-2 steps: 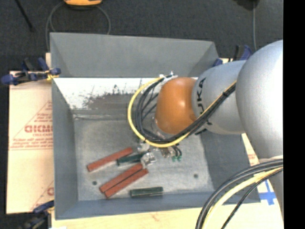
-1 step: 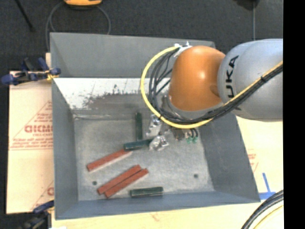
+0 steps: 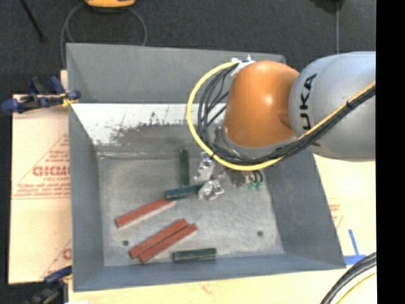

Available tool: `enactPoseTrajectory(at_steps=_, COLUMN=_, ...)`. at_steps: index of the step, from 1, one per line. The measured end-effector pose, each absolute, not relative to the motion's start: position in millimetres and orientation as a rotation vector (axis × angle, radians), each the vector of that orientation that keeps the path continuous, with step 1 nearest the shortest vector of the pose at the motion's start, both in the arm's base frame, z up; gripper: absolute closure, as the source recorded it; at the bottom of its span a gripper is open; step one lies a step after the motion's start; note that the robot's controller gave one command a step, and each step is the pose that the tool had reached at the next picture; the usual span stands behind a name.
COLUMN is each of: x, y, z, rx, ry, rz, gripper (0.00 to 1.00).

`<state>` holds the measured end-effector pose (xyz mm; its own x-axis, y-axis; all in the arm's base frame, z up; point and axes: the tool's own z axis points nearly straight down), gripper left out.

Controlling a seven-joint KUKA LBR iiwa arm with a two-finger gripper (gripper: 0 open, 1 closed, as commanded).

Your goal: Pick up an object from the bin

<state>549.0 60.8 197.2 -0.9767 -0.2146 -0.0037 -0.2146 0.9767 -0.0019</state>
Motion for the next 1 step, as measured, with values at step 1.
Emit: enactPoseTrajectory(at_steps=1, x=570.3, y=24.2, z=304.3, rx=-0.774, ry=3.038, rz=-0.004, gripper=1.0)
